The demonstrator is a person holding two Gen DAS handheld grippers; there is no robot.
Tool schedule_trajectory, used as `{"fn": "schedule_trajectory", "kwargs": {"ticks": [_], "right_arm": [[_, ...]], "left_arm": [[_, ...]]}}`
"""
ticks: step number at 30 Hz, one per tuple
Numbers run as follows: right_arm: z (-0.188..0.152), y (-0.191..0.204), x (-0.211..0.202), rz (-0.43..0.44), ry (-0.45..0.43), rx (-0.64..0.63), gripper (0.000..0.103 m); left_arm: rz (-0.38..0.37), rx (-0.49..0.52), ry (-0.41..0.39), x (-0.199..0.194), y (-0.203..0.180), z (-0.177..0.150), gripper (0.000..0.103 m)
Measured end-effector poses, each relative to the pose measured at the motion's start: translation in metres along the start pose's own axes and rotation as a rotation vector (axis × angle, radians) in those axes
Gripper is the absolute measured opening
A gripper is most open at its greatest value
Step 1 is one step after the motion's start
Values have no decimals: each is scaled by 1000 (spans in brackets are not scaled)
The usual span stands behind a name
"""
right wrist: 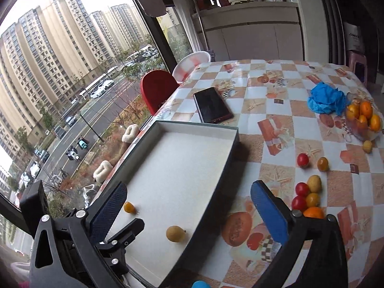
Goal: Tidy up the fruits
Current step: 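Carry both fruits over the white tray and open both tools to drop them, then move both open tools back toward the fruit cluster on the tablecloth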
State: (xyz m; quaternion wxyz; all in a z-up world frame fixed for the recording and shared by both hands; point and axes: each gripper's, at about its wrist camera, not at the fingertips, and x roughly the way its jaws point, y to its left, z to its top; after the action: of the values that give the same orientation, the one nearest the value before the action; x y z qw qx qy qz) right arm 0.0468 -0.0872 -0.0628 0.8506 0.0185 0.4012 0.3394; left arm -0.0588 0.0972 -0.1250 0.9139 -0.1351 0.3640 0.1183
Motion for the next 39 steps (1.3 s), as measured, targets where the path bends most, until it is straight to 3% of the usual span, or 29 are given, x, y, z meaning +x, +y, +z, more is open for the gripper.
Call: {"fn": "schedule_trajectory", "kwargs": {"ticks": [11,18,25,31,39], "right_arm": [[-28,-124,-32,-220,39,250,103],[-55,-195,-45,-360,113,383,103],[-78,-231,-50,-506,183,351,103],[-92,-238,-49,-592,196,266,103],[-105,-231,-52,-585,54,180,103]], "left_arm": [[-43,160,-23,-19,-69,9,101],[-80,291,-17,-25,-121,6,101],[-111,359,19,-21,-161,-1,101],[-128,393,60,-10,-189,-9,101],[-106,365,141,26,-210,-24,101]]}}
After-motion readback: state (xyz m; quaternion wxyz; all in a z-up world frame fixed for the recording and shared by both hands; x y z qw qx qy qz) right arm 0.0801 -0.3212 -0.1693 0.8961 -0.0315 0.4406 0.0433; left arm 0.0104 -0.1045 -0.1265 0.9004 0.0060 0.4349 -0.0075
